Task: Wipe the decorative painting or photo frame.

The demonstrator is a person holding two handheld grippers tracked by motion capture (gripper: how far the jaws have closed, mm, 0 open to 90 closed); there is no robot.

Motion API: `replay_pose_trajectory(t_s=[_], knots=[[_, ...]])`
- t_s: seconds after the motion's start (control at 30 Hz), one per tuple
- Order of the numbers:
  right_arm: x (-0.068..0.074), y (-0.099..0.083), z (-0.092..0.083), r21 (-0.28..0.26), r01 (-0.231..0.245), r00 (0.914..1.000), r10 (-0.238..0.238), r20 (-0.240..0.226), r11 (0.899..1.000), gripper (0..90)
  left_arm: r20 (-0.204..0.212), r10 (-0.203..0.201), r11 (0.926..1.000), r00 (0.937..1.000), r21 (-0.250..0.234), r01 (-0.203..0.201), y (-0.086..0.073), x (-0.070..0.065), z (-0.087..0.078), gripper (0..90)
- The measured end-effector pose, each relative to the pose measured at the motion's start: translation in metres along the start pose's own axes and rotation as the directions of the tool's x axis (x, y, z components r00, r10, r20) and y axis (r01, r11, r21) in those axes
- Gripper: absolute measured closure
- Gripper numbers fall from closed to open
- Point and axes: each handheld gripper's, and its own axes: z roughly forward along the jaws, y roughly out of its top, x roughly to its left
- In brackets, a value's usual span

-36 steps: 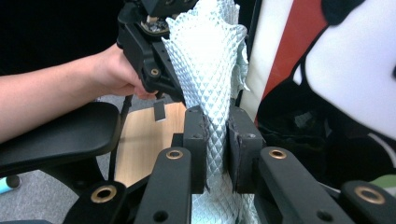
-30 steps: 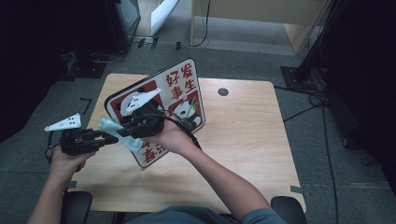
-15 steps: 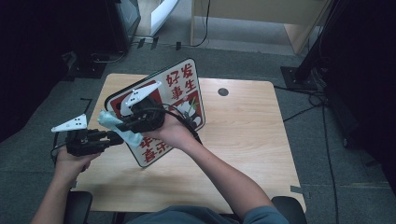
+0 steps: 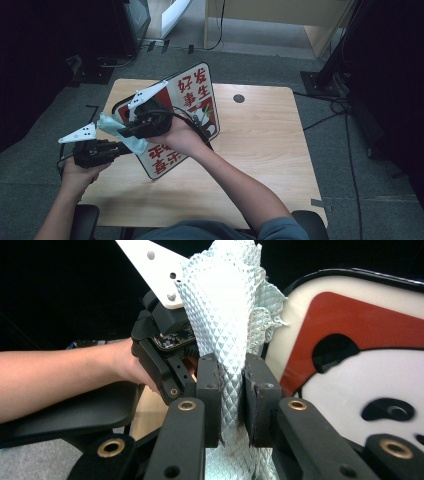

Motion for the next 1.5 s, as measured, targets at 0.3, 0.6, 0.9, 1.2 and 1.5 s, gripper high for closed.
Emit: replay_pose_trajectory(t_s=[0.3,0.6,0.9,1.2,1.5], knots=[[-0.004,0.001,0.007,0.013,-0.027,0.9996,0.027,0.006,1.0,80.2,0.008,-0.003,1.0,1.0,-0.003,0.003,0.0,0.0,-0.001,77.9],[-0.006,0.01,0.001,0.016,-0.015,0.9996,0.015,0.022,1.0,80.2,0.007,-0.001,1.0,1.0,-0.001,0.001,0.0,0.0,-0.002,77.8],[-0.008,0.025,-0.009,0.016,0.013,0.9995,-0.013,0.028,1.0,80.2,0.005,0.0,1.0,1.0,-0.003,0.0,0.0,0.0,-0.001,77.7],[-0.018,0.045,-0.023,-0.025,0.046,0.9989,-0.046,0.011,0.999,80.2,0.005,0.003,1.0,1.0,-0.004,-0.003,-0.001,0.0,-0.001,77.4],[-0.038,0.071,-0.031,-0.056,0.03,0.9995,-0.029,0.011,0.998,80.2,-0.005,-0.004,1.0,1.0,-0.002,0.004,0.0,0.001,0.0,75.7]])
